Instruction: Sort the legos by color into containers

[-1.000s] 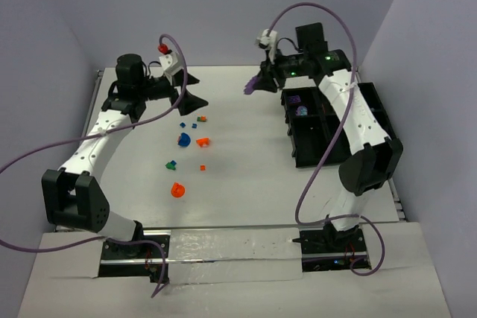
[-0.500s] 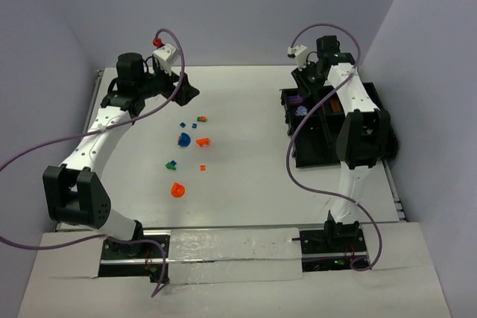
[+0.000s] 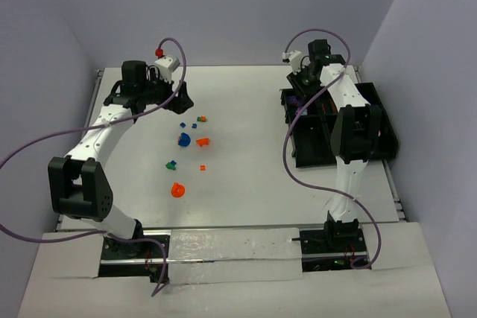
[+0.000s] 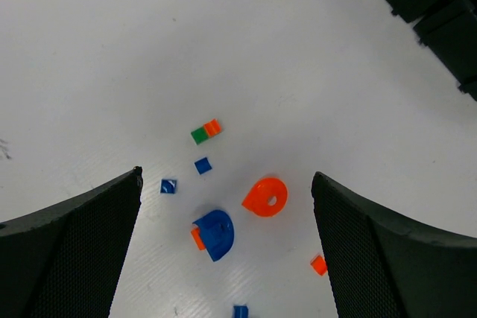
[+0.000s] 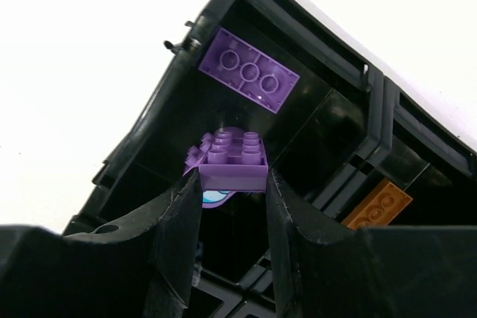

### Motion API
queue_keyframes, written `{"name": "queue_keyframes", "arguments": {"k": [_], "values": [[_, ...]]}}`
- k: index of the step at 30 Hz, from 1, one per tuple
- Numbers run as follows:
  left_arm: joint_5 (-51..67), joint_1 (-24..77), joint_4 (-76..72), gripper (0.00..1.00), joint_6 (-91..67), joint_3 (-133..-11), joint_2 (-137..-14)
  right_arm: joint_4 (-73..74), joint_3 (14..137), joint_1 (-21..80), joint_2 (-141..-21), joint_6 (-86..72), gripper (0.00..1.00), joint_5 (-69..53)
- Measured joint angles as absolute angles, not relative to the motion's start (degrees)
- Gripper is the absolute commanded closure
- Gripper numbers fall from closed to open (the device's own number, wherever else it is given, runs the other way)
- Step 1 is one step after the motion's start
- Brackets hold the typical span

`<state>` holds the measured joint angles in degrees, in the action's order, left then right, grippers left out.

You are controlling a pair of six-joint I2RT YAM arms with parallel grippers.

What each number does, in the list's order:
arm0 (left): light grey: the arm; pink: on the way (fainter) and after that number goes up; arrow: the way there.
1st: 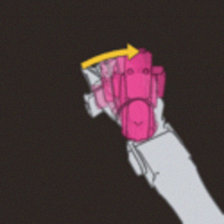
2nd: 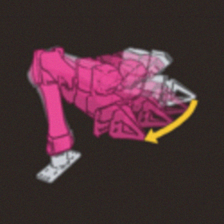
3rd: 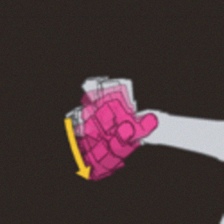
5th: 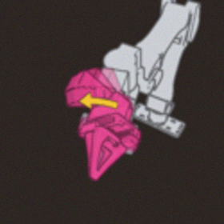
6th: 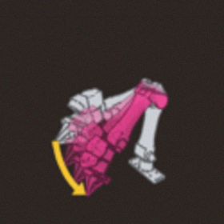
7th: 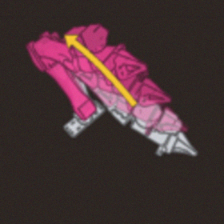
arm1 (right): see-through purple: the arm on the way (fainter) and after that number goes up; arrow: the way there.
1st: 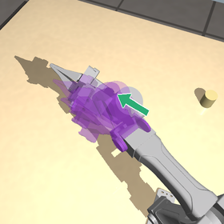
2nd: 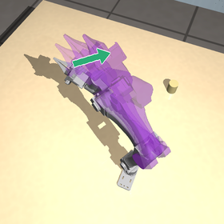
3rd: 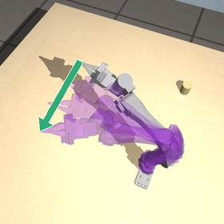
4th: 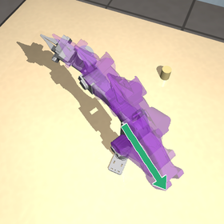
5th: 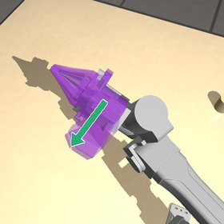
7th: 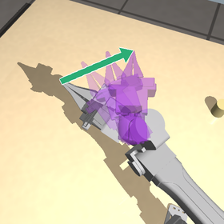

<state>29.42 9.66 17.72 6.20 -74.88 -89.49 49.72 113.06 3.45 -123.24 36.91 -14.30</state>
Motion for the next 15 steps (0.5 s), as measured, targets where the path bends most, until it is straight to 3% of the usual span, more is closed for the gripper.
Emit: {"name": "queue_keyframes", "arguments": {"k": [3, 10, 13, 15], "values": [[28.35, 9.45, 18.92, 0.01, 8.21, -73.05, -89.36, 49.86, 113.06, 3.76, -123.26, 36.94, 0.43, -14.01], [22.39, 8.97, 21.78, 0.01, 13.05, -68.35, -89.06, 50.11, 112.92, 3.95, -123.24, 36.96, 0.21, -12.95], [22.41, 8.07, 24.36, 0.08, 16.56, -65.31, -87.67, 50.26, 112.92, 3.95, -123.07, 36.94, 0.06, -12.86], [24.4, 7.03, 26.59, 0.1, 20.85, -62.88, -85.65, 50.31, 112.9, 3.95, -122.62, 36.77, 0.04, -12.86]]}}
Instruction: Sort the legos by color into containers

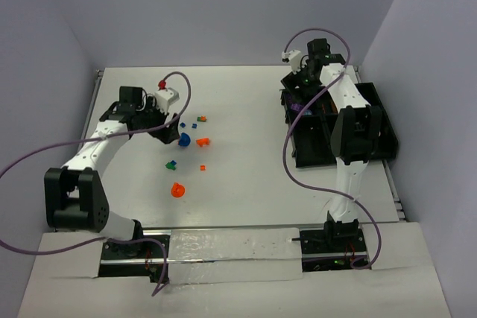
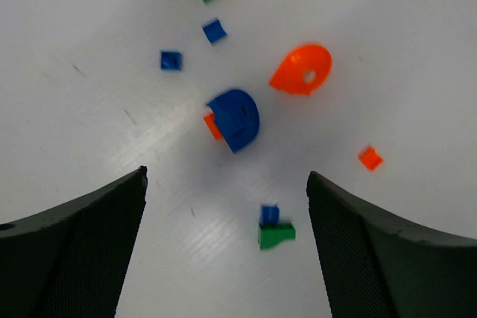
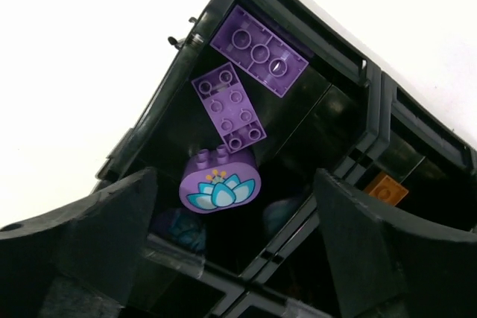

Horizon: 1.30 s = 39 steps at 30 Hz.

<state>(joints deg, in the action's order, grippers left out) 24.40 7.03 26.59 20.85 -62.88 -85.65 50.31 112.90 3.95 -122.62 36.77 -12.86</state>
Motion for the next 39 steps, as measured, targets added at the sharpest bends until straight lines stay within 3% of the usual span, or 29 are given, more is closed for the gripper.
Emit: {"name": "queue_keyframes", "arguments": {"k": [3, 6, 12, 26, 39], "values": [[28.97, 5.42, 31.01, 0.16, 29.17, -57.63, -80.07, 50.29, 112.9, 3.95, -121.12, 36.52, 0.03, -12.94], [32.7, 5.14, 33.19, 0.28, 35.35, -52.93, -74.52, 50.28, 112.94, 3.95, -118.49, 35.65, 0.02, -13.71], [36.64, 5.91, 29.66, 0.42, 38.2, -50.11, -74.34, 49.98, 113.25, 4.4, -112.6, 32.85, 0.02, -17.5], [37.51, 14.51, 7.02, 0.45, 39.63, -49.49, -88.96, 49.6, 111.41, 6.68, -107.99, 25.5, 0.01, -25.42], [37.82, 16.21, 3.09, 0.47, 42.88, -53.71, -99.38, 49.78, 109.14, 6.66, -105.43, 23.81, 0.0, -26.66]]}}
